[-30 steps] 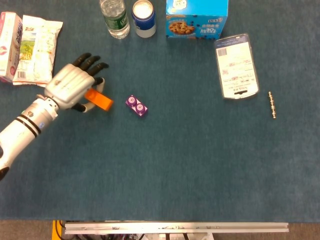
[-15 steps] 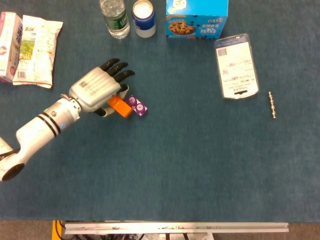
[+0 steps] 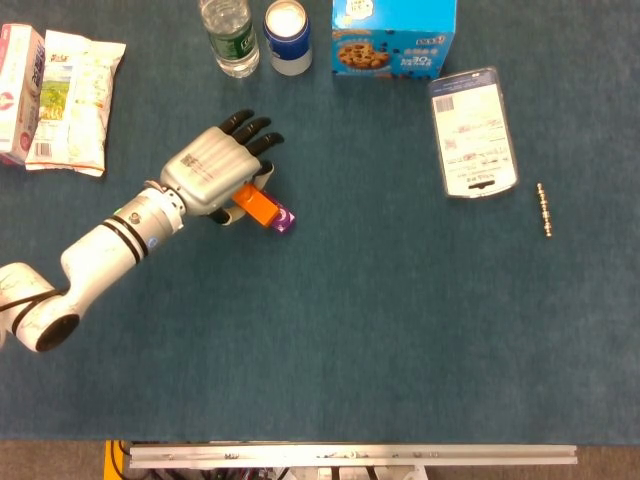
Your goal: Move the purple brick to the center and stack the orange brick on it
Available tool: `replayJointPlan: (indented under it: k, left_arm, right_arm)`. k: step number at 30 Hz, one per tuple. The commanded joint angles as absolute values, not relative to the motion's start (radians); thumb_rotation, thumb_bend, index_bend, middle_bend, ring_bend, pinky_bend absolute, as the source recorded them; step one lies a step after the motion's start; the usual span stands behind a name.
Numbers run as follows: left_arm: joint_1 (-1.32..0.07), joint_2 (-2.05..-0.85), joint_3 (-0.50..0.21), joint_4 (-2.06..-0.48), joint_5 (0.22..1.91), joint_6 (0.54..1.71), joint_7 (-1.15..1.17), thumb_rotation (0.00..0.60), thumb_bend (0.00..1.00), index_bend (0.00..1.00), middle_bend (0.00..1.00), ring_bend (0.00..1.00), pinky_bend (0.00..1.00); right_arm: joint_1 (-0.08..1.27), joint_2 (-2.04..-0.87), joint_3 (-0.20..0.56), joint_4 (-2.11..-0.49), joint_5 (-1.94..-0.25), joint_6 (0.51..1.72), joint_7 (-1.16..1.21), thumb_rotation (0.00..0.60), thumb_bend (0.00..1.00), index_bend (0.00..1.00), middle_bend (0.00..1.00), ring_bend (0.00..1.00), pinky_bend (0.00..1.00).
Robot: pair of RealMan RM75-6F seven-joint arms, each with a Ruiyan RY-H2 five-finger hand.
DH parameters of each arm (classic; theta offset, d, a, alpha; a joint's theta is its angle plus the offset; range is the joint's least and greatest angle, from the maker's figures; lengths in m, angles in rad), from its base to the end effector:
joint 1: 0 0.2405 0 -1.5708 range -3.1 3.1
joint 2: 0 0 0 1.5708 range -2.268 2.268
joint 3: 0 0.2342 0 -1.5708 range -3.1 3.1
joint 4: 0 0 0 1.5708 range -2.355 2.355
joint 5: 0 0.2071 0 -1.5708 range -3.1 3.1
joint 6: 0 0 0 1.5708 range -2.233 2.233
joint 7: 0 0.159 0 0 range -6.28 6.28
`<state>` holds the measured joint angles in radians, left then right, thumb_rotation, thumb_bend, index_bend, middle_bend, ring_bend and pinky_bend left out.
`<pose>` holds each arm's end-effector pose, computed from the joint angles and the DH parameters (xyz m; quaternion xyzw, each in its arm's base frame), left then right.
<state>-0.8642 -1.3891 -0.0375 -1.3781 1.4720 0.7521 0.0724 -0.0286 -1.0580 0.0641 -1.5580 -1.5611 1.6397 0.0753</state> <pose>-0.1411 0.3499 -0.0099 -0.8644 -0.2598 -0.2853 0.3223 -0.3034 -0.1622 0.1957 0.5676 -0.3432 0.4058 0.6287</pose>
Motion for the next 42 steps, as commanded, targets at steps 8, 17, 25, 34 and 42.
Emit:
replayJointPlan:
  k: [8, 17, 25, 34, 42]
  left_arm:
    - [-0.877, -1.408, -0.046, -1.392, 1.438, 0.737, 0.112, 0.600, 0.27, 0.55, 0.13, 0.03, 0.04]
    - [-0.889, -1.423, -0.055, -1.391, 1.387, 0.711, 0.154, 0.600, 0.27, 0.54, 0.13, 0.03, 0.04]
    - [-0.893, -1.433, -0.057, -1.389, 1.345, 0.699, 0.186, 0.600, 0.27, 0.54, 0.13, 0.03, 0.04]
    - [-0.897, -1.440, -0.056, -1.390, 1.320, 0.693, 0.204, 0.600, 0.27, 0.54, 0.13, 0.03, 0.04]
    - [-0.901, -1.448, -0.051, -1.387, 1.304, 0.688, 0.221, 0.600, 0.27, 0.54, 0.13, 0.03, 0.04]
  right_arm:
    - [-0.034, -1.058, 0.065, -1.546, -1.558, 1.646, 0.084, 0.600, 0.18, 0.31, 0.36, 0.34, 0.41]
    - [-0.037, -1.058, 0.067, -1.542, -1.556, 1.649, 0.090, 0.600, 0.18, 0.31, 0.36, 0.34, 0.41]
    - [-0.041, -1.058, 0.068, -1.534, -1.556, 1.654, 0.097, 0.600, 0.18, 0.31, 0.36, 0.35, 0.41]
    - [-0.043, -1.059, 0.069, -1.532, -1.554, 1.655, 0.099, 0.600, 0.18, 0.31, 0.36, 0.35, 0.41]
    - [-0.045, -1.060, 0.070, -1.526, -1.552, 1.655, 0.104, 0.600, 0.18, 0.31, 0.36, 0.35, 0.41]
